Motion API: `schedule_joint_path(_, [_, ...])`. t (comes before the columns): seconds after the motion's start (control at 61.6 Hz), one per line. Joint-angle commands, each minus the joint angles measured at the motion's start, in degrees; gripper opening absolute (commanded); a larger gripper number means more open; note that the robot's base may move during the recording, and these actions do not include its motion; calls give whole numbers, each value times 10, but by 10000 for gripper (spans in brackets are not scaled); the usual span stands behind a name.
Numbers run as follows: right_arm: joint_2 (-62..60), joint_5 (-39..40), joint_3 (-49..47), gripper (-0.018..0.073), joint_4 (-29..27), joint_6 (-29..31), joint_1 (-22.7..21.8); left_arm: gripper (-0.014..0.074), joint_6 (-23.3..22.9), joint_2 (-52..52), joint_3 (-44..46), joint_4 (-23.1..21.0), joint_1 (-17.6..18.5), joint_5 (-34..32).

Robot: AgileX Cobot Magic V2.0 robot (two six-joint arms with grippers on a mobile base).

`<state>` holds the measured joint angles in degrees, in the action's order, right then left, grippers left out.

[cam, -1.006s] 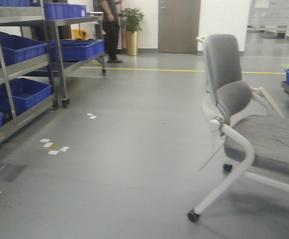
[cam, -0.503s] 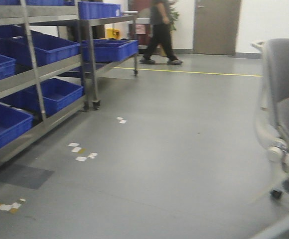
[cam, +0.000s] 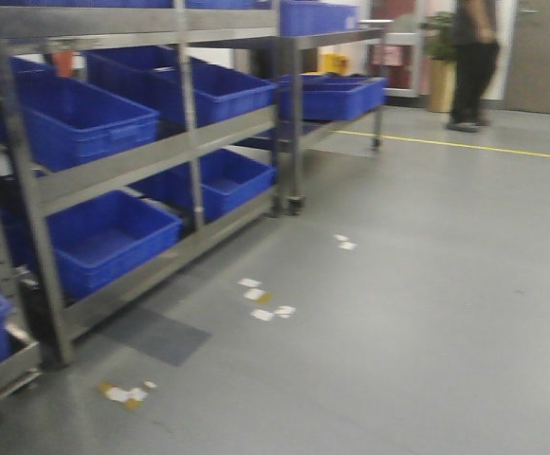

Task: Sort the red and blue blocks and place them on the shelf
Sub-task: 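Drive the base past the grey chair toward the bin shelf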

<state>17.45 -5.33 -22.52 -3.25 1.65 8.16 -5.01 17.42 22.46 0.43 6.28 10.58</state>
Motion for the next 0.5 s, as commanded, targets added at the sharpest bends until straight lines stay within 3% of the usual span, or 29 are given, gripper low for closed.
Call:
schedule_joint_path(0.0, [5, 53, -15, 257, 0, 5, -3, 122, -1, 5, 18, -4, 1, -50])
schedule_joint_path(0.487, [5, 53, -15, 257, 0, 5, -2, 122, -1, 5, 18, -4, 1, -50])
